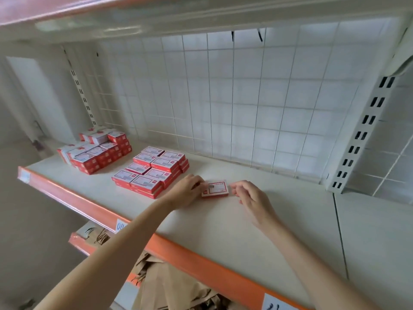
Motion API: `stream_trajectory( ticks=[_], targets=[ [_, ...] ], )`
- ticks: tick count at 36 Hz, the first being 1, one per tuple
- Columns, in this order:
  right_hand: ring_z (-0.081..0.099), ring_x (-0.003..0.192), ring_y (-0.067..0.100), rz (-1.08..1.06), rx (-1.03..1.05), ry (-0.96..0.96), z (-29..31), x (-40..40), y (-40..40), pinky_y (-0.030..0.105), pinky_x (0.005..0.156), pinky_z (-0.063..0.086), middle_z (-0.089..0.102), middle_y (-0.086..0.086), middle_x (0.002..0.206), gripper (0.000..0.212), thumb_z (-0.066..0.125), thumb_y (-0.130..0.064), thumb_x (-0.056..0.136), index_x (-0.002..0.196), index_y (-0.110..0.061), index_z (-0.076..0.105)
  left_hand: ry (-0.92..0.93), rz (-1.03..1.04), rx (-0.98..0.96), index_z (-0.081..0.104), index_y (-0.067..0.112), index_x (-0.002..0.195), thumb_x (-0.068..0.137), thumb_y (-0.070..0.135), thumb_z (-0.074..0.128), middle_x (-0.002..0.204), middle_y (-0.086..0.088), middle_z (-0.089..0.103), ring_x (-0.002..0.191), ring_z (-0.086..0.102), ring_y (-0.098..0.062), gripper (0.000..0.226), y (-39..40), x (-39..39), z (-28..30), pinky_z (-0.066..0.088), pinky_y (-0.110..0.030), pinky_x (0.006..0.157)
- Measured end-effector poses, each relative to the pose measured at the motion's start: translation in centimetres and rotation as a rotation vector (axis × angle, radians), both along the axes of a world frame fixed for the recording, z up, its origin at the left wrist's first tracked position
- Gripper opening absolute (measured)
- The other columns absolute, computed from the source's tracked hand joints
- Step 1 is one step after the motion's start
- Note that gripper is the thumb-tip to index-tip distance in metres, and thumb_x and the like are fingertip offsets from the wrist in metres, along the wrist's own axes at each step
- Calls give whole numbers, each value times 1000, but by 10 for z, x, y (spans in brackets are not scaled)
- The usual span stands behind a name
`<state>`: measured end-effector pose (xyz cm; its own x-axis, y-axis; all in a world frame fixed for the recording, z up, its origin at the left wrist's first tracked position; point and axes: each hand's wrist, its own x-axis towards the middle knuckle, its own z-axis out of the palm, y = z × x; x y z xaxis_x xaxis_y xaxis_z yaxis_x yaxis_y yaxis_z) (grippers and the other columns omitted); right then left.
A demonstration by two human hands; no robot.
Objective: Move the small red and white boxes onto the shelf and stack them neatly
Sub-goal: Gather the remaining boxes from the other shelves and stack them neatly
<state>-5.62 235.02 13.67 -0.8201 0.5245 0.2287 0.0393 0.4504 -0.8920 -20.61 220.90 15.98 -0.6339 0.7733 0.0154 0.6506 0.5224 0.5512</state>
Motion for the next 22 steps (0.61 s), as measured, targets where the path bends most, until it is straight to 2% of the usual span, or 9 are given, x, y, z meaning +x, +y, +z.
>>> stream_trajectory(
  ticks=[1, 3, 6, 9, 12, 14, 16, 19, 22],
  targets=[
    [58, 100, 17, 1, -1, 3, 0, 0, 0, 38, 92, 46, 64, 1, 100, 24, 41, -14, 98, 101, -15, 65, 41, -13, 5, 61, 9, 104, 97, 35, 46, 103, -8, 55, 94, 52, -19, 31, -1, -1, -2, 35, -24, 77],
    [59, 97, 16, 5, 2, 8, 0, 1, 0, 38, 91, 47, 65, -3, 96, 23, 42, -13, 98, 97, -19, 64, 47, -33, 22, 60, 10, 113, 96, 34, 50, 109, -8, 54, 100, 52, -20, 31, -4, -3, -3, 34, -20, 80],
    [59, 88, 9, 18, -4, -12, 1, 1, -1, 35, 88, 46, 65, -11, 87, 26, 44, -14, 97, 87, -30, 60, 18, -82, 38, 59, 12, 118, 88, 34, 62, 105, -4, 47, 93, 49, -14, 37, -10, -6, -2, 34, -11, 71],
    [61, 84, 10, 41, 45, -63, 1, 1, -3, 30, 85, 46, 65, -6, 85, 24, 48, -17, 96, 84, -34, 61, 27, -117, 55, 59, 12, 116, 83, 30, 70, 107, -2, 44, 88, 47, -9, 40, -13, -6, -4, 35, -3, 68],
    [54, 84, 12, 64, 262, -167, 1, -3, -5, 19, 73, 37, 55, -8, 86, 17, 51, -18, 95, 100, -20, 67, 57, -73, 102, 59, 12, 98, 75, 34, 77, 99, 1, 45, 76, 44, -5, 37, -13, -2, -6, 38, -7, 65],
    [48, 89, 9, 92, 377, -245, 3, -7, -9, 16, 78, 33, 48, -9, 89, 23, 53, -22, 93, 111, -17, 66, 68, -76, 113, 53, 16, 85, 67, 41, 81, 93, 3, 43, 69, 41, -4, 42, -13, 1, -9, 36, -13, 60],
    [48, 96, 12, 109, 404, -335, 8, -11, -11, 21, 88, 36, 47, -6, 95, 29, 55, -33, 92, 116, -19, 61, 85, -104, 99, 51, 20, 79, 64, 50, 80, 91, 4, 42, 69, 41, -2, 45, -12, 6, -11, 33, -16, 62],
    [46, 101, 13, 115, 381, -462, 20, -19, -13, 27, 92, 38, 47, -5, 100, 43, 56, -50, 87, 118, -21, 56, 102, -173, 96, 59, 19, 84, 67, 49, 79, 93, 2, 45, 71, 43, -1, 40, -15, 11, -8, 34, -19, 66],
    [44, 109, 14, 108, 414, -547, 29, -27, -17, 30, 94, 39, 46, -3, 106, 58, 61, -60, 77, 120, -21, 53, 94, -305, 46, 66, 17, 100, 76, 37, 75, 98, 0, 49, 81, 50, -10, 33, -25, 7, 5, 37, -16, 68]
  ],
)
